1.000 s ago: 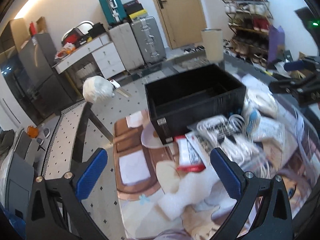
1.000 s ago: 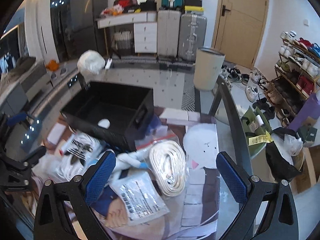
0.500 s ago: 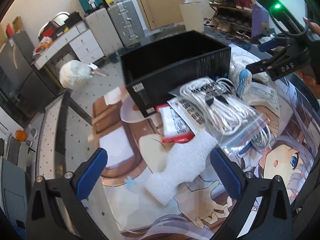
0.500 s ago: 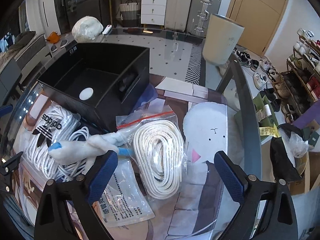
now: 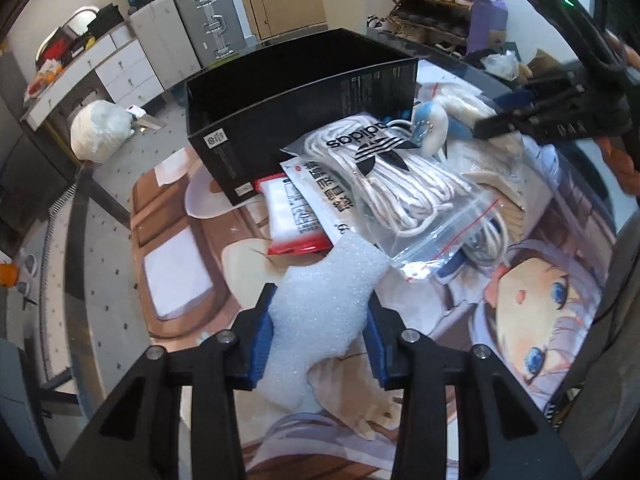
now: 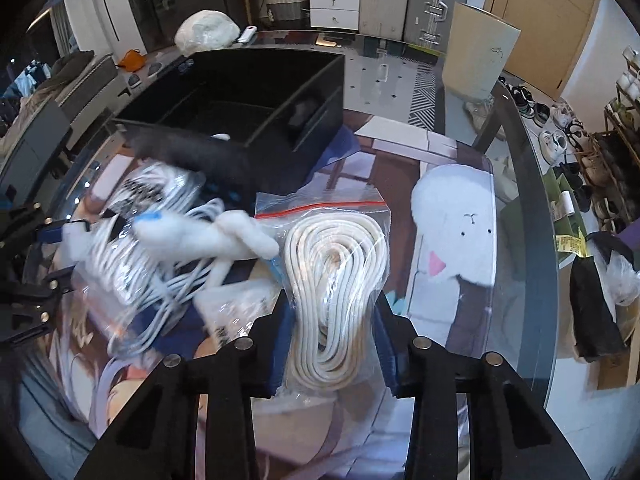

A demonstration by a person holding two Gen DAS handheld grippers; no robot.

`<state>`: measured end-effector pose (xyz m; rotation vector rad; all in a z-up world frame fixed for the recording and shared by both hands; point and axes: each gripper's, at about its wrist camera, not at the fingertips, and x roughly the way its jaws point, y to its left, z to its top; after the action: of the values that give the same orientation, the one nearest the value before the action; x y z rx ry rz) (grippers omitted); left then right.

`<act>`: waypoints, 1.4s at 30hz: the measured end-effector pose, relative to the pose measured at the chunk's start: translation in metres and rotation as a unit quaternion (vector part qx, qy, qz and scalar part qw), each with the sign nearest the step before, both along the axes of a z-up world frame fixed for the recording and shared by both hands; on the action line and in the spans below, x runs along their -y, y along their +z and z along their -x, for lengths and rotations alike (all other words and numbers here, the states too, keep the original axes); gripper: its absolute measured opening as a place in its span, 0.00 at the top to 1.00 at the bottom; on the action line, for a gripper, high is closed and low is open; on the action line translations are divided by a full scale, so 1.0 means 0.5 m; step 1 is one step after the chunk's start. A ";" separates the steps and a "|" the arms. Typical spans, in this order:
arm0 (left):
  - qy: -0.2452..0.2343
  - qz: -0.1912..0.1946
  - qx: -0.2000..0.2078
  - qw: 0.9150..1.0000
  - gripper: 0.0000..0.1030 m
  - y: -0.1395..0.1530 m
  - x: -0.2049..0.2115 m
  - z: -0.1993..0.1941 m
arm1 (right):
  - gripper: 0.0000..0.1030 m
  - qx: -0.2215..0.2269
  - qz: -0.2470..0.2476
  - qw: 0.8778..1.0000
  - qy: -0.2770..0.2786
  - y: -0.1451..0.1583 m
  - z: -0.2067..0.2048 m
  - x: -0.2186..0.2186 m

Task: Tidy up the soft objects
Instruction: 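Grasp the white foam piece with the left tool while the right tool grasps the clear bag of white rope, then carry the foam with the left tool while the right tool carries the rope bag over the black box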

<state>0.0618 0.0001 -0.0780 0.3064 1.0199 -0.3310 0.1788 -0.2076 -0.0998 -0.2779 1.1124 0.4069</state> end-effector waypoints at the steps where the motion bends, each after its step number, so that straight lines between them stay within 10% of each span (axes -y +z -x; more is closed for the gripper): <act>1: 0.001 0.002 -0.003 1.000 0.62 0.000 0.001 0.001 | 0.63 -0.001 -0.004 1.000 0.002 0.005 0.007 0.001; 27: 0.021 0.039 0.115 0.992 0.62 0.080 -0.015 0.029 | 0.69 0.101 -0.083 0.991 0.012 0.121 0.127 -0.003; 42: 0.061 0.095 0.236 0.965 0.62 0.142 -0.014 0.077 | 0.69 0.232 -0.141 0.962 0.033 0.185 0.222 -0.039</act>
<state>0.0235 0.0072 -0.0070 0.1369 0.5295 -0.2260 0.0680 -0.1880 -0.0075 -0.1465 0.5761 0.5233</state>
